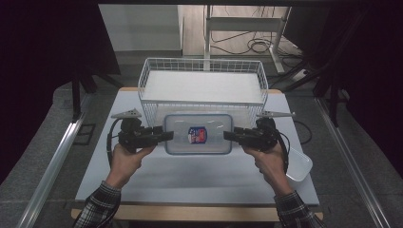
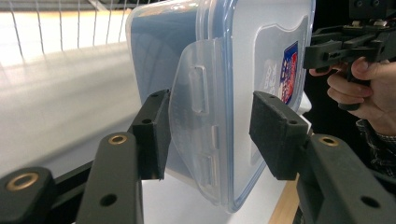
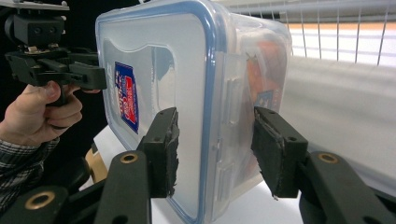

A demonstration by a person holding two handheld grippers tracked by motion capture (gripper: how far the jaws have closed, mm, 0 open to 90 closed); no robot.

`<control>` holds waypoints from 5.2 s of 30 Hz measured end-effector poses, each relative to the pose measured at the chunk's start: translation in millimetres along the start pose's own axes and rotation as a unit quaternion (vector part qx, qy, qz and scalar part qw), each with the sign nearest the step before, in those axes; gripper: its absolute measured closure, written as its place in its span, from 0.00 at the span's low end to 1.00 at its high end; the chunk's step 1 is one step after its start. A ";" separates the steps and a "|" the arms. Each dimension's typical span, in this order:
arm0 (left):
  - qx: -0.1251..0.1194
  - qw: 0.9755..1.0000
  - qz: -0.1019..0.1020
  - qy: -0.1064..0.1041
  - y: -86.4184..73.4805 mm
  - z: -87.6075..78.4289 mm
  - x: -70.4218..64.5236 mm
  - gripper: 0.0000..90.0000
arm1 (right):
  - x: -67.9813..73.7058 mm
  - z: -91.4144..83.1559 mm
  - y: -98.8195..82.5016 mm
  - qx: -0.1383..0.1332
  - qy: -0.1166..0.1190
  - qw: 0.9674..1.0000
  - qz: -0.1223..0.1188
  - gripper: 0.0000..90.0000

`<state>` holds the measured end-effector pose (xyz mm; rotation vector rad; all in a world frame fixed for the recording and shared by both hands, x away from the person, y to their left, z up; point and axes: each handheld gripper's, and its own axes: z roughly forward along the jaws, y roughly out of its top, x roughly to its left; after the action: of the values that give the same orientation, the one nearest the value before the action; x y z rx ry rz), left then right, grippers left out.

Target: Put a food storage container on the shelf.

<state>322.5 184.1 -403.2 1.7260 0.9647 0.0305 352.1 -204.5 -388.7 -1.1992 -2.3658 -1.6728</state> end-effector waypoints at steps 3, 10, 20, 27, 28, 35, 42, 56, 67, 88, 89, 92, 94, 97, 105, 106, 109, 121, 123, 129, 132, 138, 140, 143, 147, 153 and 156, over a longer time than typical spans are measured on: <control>-0.002 1.000 0.002 0.001 7.4 -1.6 -0.7 0.55 | 0.6 -1.2 8.9 -0.005 0.002 1.000 -0.001 0.58; -0.009 1.000 0.011 0.005 36.3 -7.6 -2.6 0.55 | 2.2 -4.6 33.6 -0.018 0.003 1.000 -0.007 0.58; -0.020 0.999 0.025 0.009 73.5 -16.6 -2.6 0.55 | 5.0 -7.2 70.6 -0.037 0.004 0.999 -0.016 0.57; -0.026 0.999 0.024 0.011 97.1 -19.1 1.1 0.55 | 3.0 -5.8 92.5 -0.049 0.006 0.999 -0.017 0.57; -0.025 0.999 0.024 0.011 99.4 -19.0 2.1 0.55 | 2.2 -5.4 96.0 -0.050 0.006 0.999 -0.015 0.57; -0.029 0.999 0.021 0.011 119.1 -15.6 9.9 0.55 | -4.8 -2.1 112.8 -0.057 0.004 0.998 -0.011 0.57; -0.029 0.999 0.017 0.011 136.3 -7.0 21.9 0.55 | -17.1 3.2 129.0 -0.065 0.003 0.998 0.001 0.57; -0.028 1.000 -0.009 0.005 140.2 19.4 49.4 0.54 | -45.6 18.7 135.0 -0.061 -0.009 0.997 0.041 0.57; -0.044 0.999 -0.002 0.009 136.9 21.3 50.0 0.52 | -45.7 19.9 136.5 -0.059 -0.017 0.997 0.040 0.56; -0.033 0.999 -0.025 0.011 140.2 30.5 61.6 0.43 | -46.4 30.3 130.7 -0.024 -0.055 0.998 0.032 0.55; -0.033 0.999 -0.025 0.011 140.2 30.5 61.6 0.42 | -46.4 30.3 130.7 -0.024 -0.055 0.998 0.032 0.55; -0.032 0.999 -0.018 0.027 141.7 31.2 61.2 0.40 | -44.3 30.3 130.1 -0.025 -0.058 0.998 0.030 0.54; -0.029 0.999 -0.013 0.037 141.7 31.6 61.1 0.39 | -43.6 30.5 130.5 -0.025 -0.060 0.997 0.029 0.53; -0.026 0.999 -0.012 0.044 141.0 33.9 61.6 0.36 | -40.1 31.5 133.2 -0.027 -0.071 0.997 0.028 0.50; -0.025 0.999 -0.016 0.038 141.7 39.6 61.5 0.35 | -37.5 34.0 138.1 -0.035 -0.097 0.994 0.029 0.47; -0.027 0.999 -0.018 0.040 142.1 39.8 61.5 0.35 | -37.4 34.5 138.9 -0.036 -0.101 0.994 0.030 0.47; -0.032 0.998 -0.022 0.044 143.2 40.8 62.8 0.36 | -37.0 36.0 141.4 -0.039 -0.110 0.993 0.027 0.48; -0.032 0.998 -0.030 0.046 144.1 42.9 58.6 0.34 | -41.1 33.9 144.3 -0.035 -0.103 0.993 0.038 0.49; -0.029 0.998 -0.029 0.042 143.5 42.0 58.5 0.34 | -40.1 33.1 143.8 -0.034 -0.104 0.993 0.038 0.49; -0.026 0.999 -0.027 0.036 142.1 39.5 59.6 0.34 | -35.0 31.7 141.5 -0.030 -0.106 0.993 0.034 0.48; -0.023 0.999 -0.012 0.046 143.7 37.5 55.4 0.33 | -33.7 31.0 141.2 -0.033 -0.107 0.993 0.028 0.48; -0.021 0.997 0.033 0.068 139.8 28.4 42.5 0.23 | -26.9 22.7 137.1 -0.048 -0.102 0.994 -0.003 0.39; -0.016 0.996 0.044 0.069 135.1 26.7 39.4 0.20 | -25.6 19.9 133.8 -0.053 -0.097 0.994 -0.012 0.37; -0.014 0.995 0.058 0.076 127.3 24.7 34.4 0.16 | -23.7 17.1 127.8 -0.055 -0.091 0.994 -0.025 0.32; -0.005 0.994 0.072 0.082 119.9 22.2 30.1 0.12 | -21.2 14.5 122.3 -0.057 -0.090 0.994 -0.038 0.28; -0.003 0.992 0.093 0.090 100.7 14.1 20.7 0.09 | -15.7 10.2 110.8 -0.054 -0.088 0.992 -0.065 0.17; -0.004 0.991 0.102 0.092 90.7 11.1 19.5 0.08 | -12.7 10.0 104.0 -0.051 -0.086 0.992 -0.074 0.13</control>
<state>393.4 181.5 -342.3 1.8307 0.9152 0.3304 425.4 -189.4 -314.8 -1.2612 -2.5565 -1.8229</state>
